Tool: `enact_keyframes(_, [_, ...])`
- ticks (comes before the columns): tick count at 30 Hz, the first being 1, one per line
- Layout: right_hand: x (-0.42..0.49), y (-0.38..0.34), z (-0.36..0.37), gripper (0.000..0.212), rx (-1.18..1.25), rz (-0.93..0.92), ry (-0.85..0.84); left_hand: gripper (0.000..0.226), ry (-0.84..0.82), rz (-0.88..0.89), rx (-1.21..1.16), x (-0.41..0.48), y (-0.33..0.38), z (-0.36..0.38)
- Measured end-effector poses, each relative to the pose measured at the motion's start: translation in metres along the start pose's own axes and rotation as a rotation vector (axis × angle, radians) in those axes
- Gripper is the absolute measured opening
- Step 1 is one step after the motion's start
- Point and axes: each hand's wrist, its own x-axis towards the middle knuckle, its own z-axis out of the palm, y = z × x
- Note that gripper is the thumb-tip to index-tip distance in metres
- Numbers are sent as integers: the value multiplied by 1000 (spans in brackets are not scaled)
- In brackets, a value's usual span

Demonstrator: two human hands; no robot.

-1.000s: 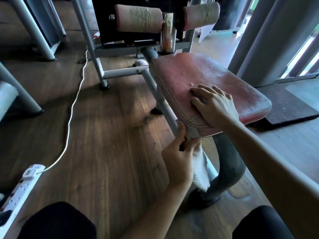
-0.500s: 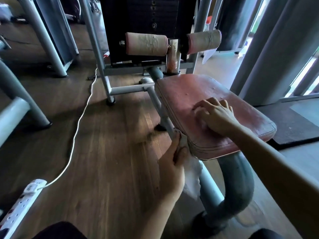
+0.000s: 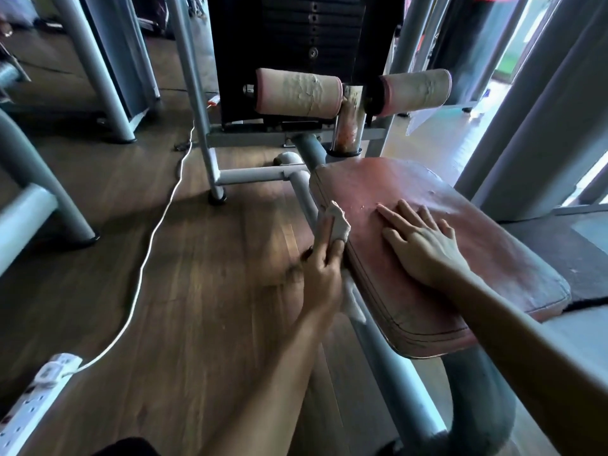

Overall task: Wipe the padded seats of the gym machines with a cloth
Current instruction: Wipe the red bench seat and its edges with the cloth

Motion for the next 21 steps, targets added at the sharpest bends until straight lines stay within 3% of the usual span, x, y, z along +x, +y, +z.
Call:
enact_keyframes(3, [0, -1, 0, 51, 1, 12, -2, 45, 4, 0, 1, -29, 11, 3])
enact_keyframes(7, [1, -1, -1, 51, 5, 16, 3, 42, 37, 156, 102, -75, 17, 2])
enact_keyframes(13, [0, -2, 0, 52, 10, 16, 22, 31, 92, -77, 252, 16, 9, 0])
enact_keyframes(17, [1, -2, 1, 52, 9, 17, 28, 24, 36, 17, 210, -32, 9, -4])
enact_keyframes(21, [1, -1, 1, 52, 6, 17, 34, 33, -7, 19, 217, -50, 8, -3])
